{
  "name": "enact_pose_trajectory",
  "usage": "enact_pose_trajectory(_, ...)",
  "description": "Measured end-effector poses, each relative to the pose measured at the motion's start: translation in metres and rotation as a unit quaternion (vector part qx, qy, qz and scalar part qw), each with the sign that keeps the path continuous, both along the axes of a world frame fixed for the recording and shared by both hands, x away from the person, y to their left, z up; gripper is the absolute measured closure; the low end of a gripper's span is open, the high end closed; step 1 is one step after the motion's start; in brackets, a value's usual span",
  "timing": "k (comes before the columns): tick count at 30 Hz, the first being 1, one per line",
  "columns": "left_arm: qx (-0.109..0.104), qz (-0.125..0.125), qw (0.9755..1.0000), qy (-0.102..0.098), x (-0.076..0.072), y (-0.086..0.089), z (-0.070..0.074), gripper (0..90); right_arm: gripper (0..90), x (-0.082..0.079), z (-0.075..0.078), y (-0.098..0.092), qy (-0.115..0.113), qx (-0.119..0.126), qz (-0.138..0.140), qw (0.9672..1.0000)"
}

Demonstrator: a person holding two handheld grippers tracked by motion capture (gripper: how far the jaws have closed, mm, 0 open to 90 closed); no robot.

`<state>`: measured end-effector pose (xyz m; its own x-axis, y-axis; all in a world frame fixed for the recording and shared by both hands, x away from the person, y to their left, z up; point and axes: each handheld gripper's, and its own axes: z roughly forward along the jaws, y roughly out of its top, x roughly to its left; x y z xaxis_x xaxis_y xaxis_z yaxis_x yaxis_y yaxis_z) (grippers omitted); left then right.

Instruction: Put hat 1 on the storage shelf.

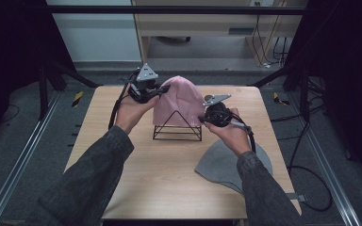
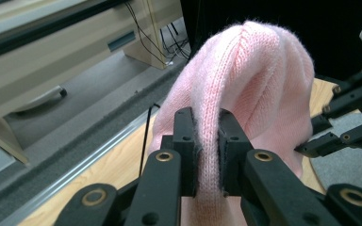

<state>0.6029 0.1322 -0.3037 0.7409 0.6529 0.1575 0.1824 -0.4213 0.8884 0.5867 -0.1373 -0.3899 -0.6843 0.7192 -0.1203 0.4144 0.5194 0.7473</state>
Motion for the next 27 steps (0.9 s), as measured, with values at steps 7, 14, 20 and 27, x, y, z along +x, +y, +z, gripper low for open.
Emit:
enact_pose_trajectory(7,0.014,-0.011,0.9998,0.005,-0.008,-0.004,-0.013,80.4,54.4,-0.009,-0.004,-0.01,0.001,-0.007,-0.025,0.9997)
enact_pose_trajectory(14,0.021,-0.02,0.9993,0.024,-0.016,-0.005,-0.023,81.0,50.5,-0.022,-0.002,-0.023,-0.003,-0.015,-0.038,0.9992)
enact_pose_trajectory(20,0.041,-0.006,0.9982,0.043,-0.018,-0.005,-0.034,80.9,49.3,-0.033,-0.005,-0.036,0.004,-0.022,-0.05,0.9985)
enact_pose_trajectory(27,0.061,0.01,0.9964,0.059,-0.019,-0.002,-0.044,81.0,47.8,-0.047,-0.011,-0.053,0.01,-0.029,-0.068,0.9972)
